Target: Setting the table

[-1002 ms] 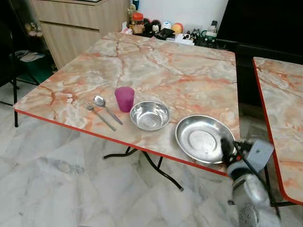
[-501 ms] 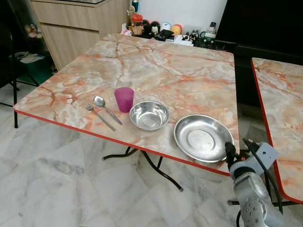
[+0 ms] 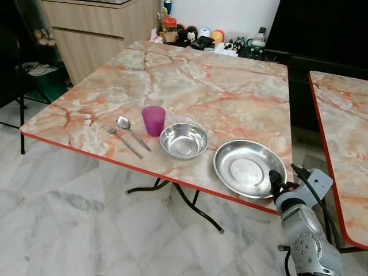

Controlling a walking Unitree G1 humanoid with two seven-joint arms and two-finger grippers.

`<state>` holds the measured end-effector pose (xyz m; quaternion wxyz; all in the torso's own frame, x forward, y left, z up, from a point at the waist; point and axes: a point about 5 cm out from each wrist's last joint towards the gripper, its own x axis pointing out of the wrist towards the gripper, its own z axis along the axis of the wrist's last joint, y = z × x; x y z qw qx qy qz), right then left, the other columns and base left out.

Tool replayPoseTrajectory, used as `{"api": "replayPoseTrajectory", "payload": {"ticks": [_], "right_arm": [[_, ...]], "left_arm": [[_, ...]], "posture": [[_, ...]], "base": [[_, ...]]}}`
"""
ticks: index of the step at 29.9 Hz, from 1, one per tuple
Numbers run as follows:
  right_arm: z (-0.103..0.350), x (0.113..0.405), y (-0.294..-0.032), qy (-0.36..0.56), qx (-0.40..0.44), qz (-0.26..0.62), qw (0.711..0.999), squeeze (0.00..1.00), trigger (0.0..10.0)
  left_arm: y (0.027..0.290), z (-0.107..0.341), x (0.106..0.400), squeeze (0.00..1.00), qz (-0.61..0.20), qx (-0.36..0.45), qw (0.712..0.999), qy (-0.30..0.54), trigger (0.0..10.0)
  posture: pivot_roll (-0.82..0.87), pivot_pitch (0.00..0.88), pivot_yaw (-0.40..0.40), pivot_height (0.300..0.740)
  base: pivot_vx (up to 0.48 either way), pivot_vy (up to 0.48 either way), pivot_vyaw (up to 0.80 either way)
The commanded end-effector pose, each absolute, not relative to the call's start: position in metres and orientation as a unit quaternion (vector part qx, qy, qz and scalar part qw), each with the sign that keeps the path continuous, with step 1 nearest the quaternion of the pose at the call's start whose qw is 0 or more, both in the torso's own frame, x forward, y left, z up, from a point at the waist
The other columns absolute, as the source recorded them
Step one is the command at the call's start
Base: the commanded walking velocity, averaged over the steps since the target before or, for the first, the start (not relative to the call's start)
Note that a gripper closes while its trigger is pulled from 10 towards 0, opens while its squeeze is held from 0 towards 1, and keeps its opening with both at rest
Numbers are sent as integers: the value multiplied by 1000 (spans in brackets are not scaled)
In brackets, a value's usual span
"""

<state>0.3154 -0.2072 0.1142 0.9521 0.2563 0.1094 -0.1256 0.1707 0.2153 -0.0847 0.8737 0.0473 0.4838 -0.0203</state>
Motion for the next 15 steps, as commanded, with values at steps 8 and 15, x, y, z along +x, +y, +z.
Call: {"api": "replayPoseTrajectory", "payload": {"ticks": [8, 15], "right_arm": [[108, 312, -211, 123, 262, -141, 947, 0, 10000], [104, 311, -208, 131, 265, -141, 945, 0, 10000]], "left_arm": [[217, -88, 164, 0, -22, 54, 866, 496, 10000], [217, -88, 163, 0, -24, 57, 866, 497, 10000]], "posture": [[-3, 133, -23, 740], [-1, 136, -23, 740]], "base": [[0, 0, 0], [0, 0, 0]]}}
